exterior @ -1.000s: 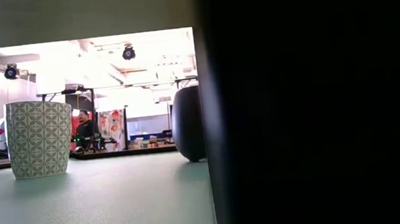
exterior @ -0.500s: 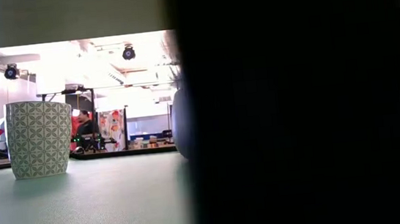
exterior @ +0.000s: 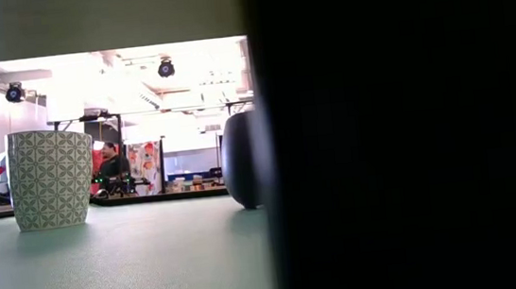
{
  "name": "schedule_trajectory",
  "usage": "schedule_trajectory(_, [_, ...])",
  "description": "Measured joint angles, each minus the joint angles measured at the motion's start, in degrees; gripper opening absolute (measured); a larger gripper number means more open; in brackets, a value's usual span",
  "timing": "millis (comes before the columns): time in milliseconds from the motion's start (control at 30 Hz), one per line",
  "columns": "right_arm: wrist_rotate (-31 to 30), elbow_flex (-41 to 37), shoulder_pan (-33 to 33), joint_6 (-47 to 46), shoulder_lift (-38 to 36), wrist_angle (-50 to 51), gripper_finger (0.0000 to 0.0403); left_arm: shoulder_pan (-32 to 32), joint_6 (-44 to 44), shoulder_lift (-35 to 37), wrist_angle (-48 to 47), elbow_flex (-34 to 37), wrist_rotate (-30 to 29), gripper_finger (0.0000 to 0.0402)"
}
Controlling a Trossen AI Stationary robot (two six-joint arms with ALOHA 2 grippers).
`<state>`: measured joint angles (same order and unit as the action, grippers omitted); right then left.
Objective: Place coffee mugs
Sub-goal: Put the red patterned mug on the shelf
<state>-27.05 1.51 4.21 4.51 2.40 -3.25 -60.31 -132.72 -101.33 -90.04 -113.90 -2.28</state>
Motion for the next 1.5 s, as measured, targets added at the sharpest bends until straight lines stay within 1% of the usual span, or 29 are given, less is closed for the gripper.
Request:
schedule_trajectory(267, [0.0, 0.0, 0.0, 0.0, 0.0, 0.0, 0.0082, 0.0, 0.2, 0.1, -0.1, -1.0, 0.0, 0.009])
schedule_trajectory(433, [0.0, 0.0, 0.0, 0.0, 0.0, 0.0, 0.0082, 0.0, 1.3, 0.1, 0.0, -3.6, -0.1, 0.0102])
schedule_trajectory(667, [0.0, 0.0, 0.0, 0.0, 0.0, 0.0, 0.0082, 0.0, 1.7, 0.3, 0.0, -4.2, -0.3, 0.0104])
schedule_trajectory(767, [0.0, 0.0, 0.0, 0.0, 0.0, 0.0, 0.0082, 0.0, 1.7, 0.5, -0.1, -4.3, -1.4, 0.0104])
schedule_trajectory(900, [0.0, 0.0, 0.0, 0.0, 0.0, 0.0, 0.0082, 0.0, 1.8, 0.7, 0.1, -6.4, -1.7, 0.0104])
schedule_trajectory(1067, [0.0, 0.0, 0.0, 0.0, 0.0, 0.0, 0.0082, 0.0, 5.5, 1.9, 0.1, -7.0, -1.7, 0.0104])
schedule_trajectory(1233, [0.0, 0.0, 0.0, 0.0, 0.0, 0.0, 0.0082, 0.0, 9.2, 4.7, 0.0, -4.3, -1.7, 0.0104])
schedule_trajectory(1367, [0.0, 0.0, 0.0, 0.0, 0.0, 0.0, 0.0082, 0.0, 9.8, 8.6, 0.1, 0.7, -1.7, 0.0104])
schedule_trajectory(1500, [0.0, 0.0, 0.0, 0.0, 0.0, 0.0, 0.0082, 0.0, 12.4, 12.6, 0.0, 6.2, -1.6, 0.0104])
